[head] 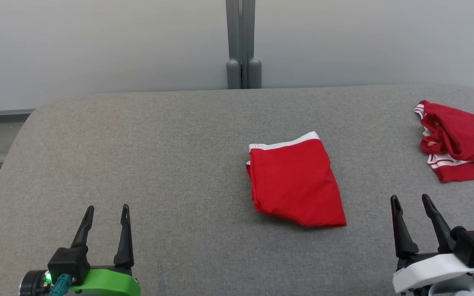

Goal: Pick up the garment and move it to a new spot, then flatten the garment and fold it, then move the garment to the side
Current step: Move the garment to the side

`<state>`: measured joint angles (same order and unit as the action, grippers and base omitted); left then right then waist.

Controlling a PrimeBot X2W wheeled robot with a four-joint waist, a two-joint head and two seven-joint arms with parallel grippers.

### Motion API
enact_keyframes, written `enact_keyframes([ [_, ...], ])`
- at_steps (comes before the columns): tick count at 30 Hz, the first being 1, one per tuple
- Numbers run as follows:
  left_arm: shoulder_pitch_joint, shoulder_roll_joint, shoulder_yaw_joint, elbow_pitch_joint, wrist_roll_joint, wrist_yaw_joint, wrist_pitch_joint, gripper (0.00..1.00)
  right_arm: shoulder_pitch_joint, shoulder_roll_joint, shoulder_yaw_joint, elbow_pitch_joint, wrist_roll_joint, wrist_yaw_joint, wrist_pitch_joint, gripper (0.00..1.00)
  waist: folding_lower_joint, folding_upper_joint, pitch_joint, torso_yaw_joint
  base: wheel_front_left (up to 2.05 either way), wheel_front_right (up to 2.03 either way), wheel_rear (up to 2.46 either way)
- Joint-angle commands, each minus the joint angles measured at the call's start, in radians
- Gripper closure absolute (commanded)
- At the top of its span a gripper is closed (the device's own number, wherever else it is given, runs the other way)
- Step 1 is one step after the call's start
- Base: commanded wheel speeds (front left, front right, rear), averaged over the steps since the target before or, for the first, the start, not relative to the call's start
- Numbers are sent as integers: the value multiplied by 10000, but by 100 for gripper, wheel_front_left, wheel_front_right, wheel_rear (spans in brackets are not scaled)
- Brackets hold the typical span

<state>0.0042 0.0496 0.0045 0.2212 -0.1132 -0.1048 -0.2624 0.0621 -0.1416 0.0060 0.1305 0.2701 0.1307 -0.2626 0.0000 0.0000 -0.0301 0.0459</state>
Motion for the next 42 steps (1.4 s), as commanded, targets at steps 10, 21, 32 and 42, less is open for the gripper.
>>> enact_keyframes([
  [10, 71, 33, 64, 41, 82, -24, -26, 0, 67, -65, 22, 130, -44, -4, -26, 0, 0, 0, -5, 33, 0, 0, 0],
  [21, 15, 30, 53, 89, 98, -23, -25, 0, -20, -90, 123, 231, -19, -4, -26, 0, 0, 0, 6, 92, 0, 0, 0],
  [32, 0, 28, -98, 108, 101, 35, -26, 0, -1427, -501, 1027, 661, -93, -4, -26, 0, 0, 0, 148, 420, 0, 0, 0],
  [42, -433, 26, -445, 151, -110, 110, -25, 0, -3964, -921, 1871, 2565, -162, -4, 310, 0, 0, 0, 909, 955, 0, 0, 0],
])
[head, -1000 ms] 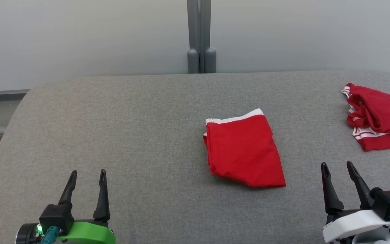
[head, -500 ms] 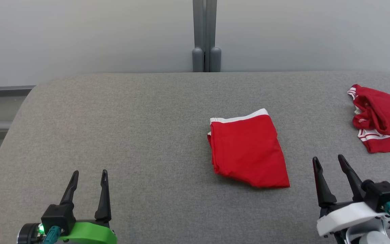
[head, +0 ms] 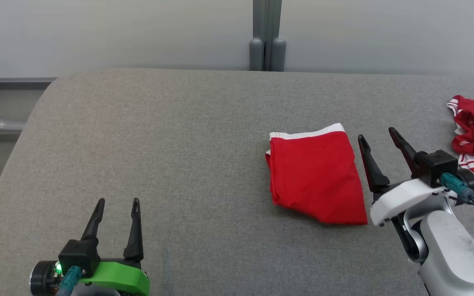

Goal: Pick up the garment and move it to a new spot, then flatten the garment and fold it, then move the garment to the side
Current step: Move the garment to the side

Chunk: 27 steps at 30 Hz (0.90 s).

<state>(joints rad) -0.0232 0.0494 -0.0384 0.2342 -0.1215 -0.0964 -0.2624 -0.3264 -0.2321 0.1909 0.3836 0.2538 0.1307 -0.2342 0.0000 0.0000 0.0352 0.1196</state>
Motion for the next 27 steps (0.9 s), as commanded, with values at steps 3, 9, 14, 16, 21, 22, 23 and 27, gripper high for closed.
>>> enact_keyframes([
  [3, -335, 26, -150, 28, -114, 83, -26, 0, -649, -118, 132, 863, 58, -4, 92, 0, 0, 0, 522, 417, 0, 0, 0],
  [9, -699, 26, -452, 55, -225, 151, -26, 0, -1402, -190, 132, 2665, 201, -4, 175, 0, 0, 0, 1057, 827, 0, 0, 0],
  [14, -918, 26, -718, 61, -384, 260, -26, 0, -1777, -127, 216, 3999, 397, -4, 81, 0, 0, 0, 1417, 1064, 0, 0, 0],
  [16, -970, 26, -780, 64, -397, 304, -25, 0, -1832, -88, 225, 4461, 493, -4, 38, 0, 0, 0, 1497, 1103, 0, 0, 0],
  [21, -1058, 26, -844, 59, -421, 393, -26, 0, -1885, 182, 376, 5384, 894, -4, 115, 0, 0, 0, 1617, 1103, 0, 0, 0],
  [22, -1070, 26, -846, 64, -444, 424, -26, 0, -1860, 279, 452, 5535, 1015, -4, 170, 0, 0, 0, 1635, 1088, 0, 0, 0],
  [23, -1079, 26, -855, 74, -458, 444, -25, 0, -1827, 355, 517, 5674, 1154, -2, 295, 0, 0, 0, 1646, 1072, 0, 0, 0],
  [27, -1150, 25, -908, 80, -511, 455, -25, 0, -1921, 463, 919, 5855, 1580, -2, 313, 100, 0, 0, 1676, 955, 0, 0, 0],
])
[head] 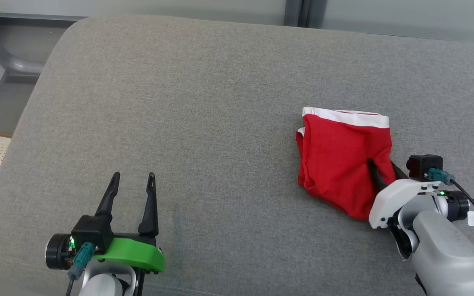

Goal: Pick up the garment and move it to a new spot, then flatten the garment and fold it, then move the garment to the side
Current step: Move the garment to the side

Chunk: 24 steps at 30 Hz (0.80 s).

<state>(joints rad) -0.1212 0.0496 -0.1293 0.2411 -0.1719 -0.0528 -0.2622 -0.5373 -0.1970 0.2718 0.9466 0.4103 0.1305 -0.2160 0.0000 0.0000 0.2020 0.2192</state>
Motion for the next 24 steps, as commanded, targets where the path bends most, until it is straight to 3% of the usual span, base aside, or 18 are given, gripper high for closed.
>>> enact_keyframes([
  [1, -177, 24, -7, 4, -16, 28, -28, 0, 104, 66, 207, 202, 98, -5, 74, 100, 0, 0, 14, -89, 0, 0, 0],
  [10, -388, 23, -57, -151, -39, 84, -28, 0, -1165, -1105, 1452, -489, 501, -11, 238, 100, 0, 0, 576, -772, 0, 0, 0],
  [24, -1520, 28, -268, -450, 280, 90, -28, 0, -3281, -4861, 3088, -2841, 2079, -11, 1607, 100, 0, 0, 2627, -2321, 0, 0, 0],
])
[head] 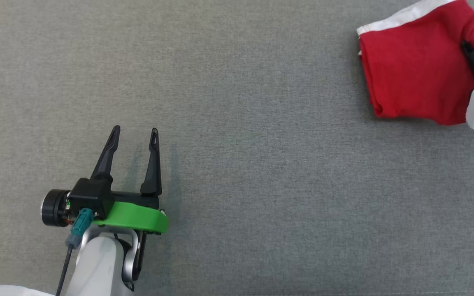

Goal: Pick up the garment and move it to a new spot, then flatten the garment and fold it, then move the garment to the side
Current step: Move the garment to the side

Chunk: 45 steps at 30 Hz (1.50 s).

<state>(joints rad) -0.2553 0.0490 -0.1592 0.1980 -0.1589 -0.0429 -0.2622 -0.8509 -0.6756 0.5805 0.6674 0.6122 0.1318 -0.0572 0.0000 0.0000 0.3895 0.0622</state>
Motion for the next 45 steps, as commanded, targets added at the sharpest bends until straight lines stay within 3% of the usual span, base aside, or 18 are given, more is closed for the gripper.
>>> enact_keyframes([
  [1, -231, 35, 64, -45, 211, -23, -27, 0, -235, -321, 42, -212, 162, -25, 65, 100, 0, 0, 855, -861, 0, 0, 0],
  [10, -649, 140, 166, -379, 628, -204, -27, 0, -827, -2467, -109, -1362, 1180, -25, 569, 100, 0, 0, 1714, -1569, 0, 0, 0],
  [16, -805, 195, 146, -582, 777, -307, -27, 0, -1096, -3263, -88, -1229, 1724, -25, 959, 100, 0, 0, 2037, -1680, 0, 0, 0],
  [22, -874, 200, 77, -779, 810, -378, -23, 0, -1550, -3821, -21, -630, 2087, -25, 905, 100, 0, 0, 2283, -1603, 0, 0, 0],
  [28, -950, 183, 15, -923, 901, -381, -7, 0, -2142, -3734, 194, 542, 1882, -25, 672, 100, 0, 0, 2460, -1450, 0, 0, 0],
  [29, -949, 180, 13, -933, 906, -377, -7, 0, -2201, -3686, 228, 657, 1804, -25, 607, 69, 0, 0, 2463, -1434, 0, 0, 0],
  [30, -957, 179, 21, -959, 901, -358, -7, 0, -2305, -3598, 272, 883, 1685, -25, 476, 0, 0, 0, 2467, -1407, 0, 0, 0],
  [37, -856, 174, 129, -990, 819, -291, -8, 0, -2862, -3138, 682, 1802, 745, -25, -484, 0, 0, 0, 2211, -1364, 0, 0, 0],
  [45, -378, 115, 276, -807, 601, -235, -14, 0, -2918, -2355, 867, 1880, 536, -25, -1684, 0, 0, 0, 1005, -1328, 0, 0, 0],
])
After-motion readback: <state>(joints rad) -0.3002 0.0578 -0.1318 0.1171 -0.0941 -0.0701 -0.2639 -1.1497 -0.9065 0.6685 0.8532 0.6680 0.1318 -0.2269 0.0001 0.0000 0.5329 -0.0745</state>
